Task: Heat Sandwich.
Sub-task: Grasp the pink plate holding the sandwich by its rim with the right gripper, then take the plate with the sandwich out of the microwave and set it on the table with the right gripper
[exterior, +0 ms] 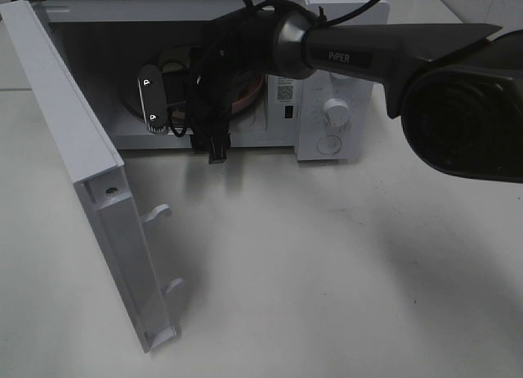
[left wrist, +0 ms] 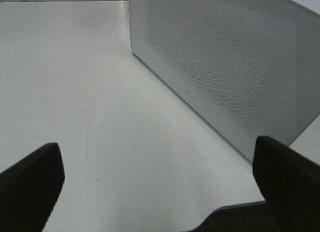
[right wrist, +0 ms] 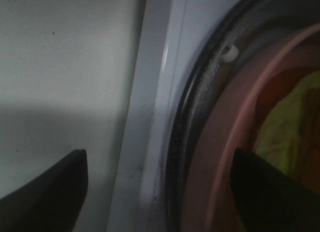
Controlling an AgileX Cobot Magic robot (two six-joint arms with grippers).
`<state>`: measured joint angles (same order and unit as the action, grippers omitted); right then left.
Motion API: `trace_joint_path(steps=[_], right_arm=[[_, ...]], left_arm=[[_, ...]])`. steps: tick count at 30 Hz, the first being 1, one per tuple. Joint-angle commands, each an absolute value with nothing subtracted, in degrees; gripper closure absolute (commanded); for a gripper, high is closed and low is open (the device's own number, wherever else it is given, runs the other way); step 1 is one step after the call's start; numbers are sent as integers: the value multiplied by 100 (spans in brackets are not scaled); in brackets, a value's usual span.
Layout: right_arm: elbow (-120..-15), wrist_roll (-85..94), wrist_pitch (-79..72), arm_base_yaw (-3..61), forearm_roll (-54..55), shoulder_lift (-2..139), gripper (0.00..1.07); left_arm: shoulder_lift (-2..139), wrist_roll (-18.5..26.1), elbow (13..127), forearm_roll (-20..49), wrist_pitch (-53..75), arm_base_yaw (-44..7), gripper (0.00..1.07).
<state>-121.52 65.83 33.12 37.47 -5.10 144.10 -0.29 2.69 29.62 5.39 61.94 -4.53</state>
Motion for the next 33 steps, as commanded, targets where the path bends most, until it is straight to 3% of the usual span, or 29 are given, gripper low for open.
trace_joint_path(steps=[1,3,4,6,8,9,10,22,33], right_arm=[[-12215,6520,3295,3747,-384,14433,40],[-12215,6520,3283,3747,-384,14433,50],[-12215,6520,3283,3747,-384,14433,50],[-12215,6515,3312,3747,-384,14433,75],[-12215,6503,3375,3747,-378,14433,93],[-12215,6503,3375,3747,-378,14433,93],[-12215,6503,3438,3747,-378,14433,107],[-12181,6549,3615,3747,-355,14324,107],[-11516,7443,3587,3736,-355,13894,107]], left_arm=[[-63,269,2951,544,6125,-441,10],[-63,269,2951,544,6125,-441,10],[-63,269,2951,544,6125,-441,10],[-63,269,2951,544,6125,-441,10],[-63,269,2951,544,6125,-441,10],[-63,269,2951,544,6125,-441,10],[-63,269,2951,544,6125,-441,10],[-63,269,2951,544,6125,-441,10],[-63,269,2951,544,6125,-441,10]])
